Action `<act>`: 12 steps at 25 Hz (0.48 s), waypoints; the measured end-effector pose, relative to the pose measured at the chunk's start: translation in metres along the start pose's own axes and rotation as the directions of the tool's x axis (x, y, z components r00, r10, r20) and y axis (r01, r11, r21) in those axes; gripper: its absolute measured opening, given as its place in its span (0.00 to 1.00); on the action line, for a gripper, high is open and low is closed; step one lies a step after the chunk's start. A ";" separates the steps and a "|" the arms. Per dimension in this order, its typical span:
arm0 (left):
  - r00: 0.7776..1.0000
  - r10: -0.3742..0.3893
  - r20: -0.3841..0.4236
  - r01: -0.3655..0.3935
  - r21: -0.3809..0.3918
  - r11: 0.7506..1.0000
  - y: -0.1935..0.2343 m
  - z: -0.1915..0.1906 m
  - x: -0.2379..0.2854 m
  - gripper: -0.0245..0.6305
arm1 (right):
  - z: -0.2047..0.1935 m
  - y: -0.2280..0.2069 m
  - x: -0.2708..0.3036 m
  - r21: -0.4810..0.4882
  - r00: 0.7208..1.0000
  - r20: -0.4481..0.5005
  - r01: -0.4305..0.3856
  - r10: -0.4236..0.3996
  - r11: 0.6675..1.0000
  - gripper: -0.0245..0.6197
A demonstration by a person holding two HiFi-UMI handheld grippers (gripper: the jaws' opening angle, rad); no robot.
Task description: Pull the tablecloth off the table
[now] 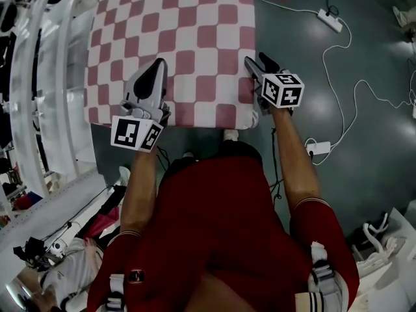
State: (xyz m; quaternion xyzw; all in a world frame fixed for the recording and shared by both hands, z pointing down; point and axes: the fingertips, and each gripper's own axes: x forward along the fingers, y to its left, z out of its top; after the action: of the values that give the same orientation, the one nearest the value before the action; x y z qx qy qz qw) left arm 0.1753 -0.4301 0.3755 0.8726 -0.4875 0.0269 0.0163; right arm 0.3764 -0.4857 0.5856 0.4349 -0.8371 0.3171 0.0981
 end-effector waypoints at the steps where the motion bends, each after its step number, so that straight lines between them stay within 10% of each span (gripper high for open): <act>1: 1.000 0.005 -0.005 -0.005 0.001 1.000 0.001 -0.002 0.001 0.04 | -0.001 -0.002 0.003 0.015 1.000 -0.003 -0.006 0.006 1.000 0.38; 12: 0.999 0.039 -0.036 -0.039 -0.001 0.999 0.012 -0.012 0.004 0.04 | -0.018 -0.010 0.024 0.144 0.997 -0.039 -0.058 0.065 0.988 0.37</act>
State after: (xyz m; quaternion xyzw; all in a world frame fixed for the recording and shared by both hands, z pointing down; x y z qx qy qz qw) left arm 0.1667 -0.4392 0.3882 0.8623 -0.5040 0.0425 0.0254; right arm 0.3681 -0.4947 0.6146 0.4078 -0.8230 0.3883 0.0750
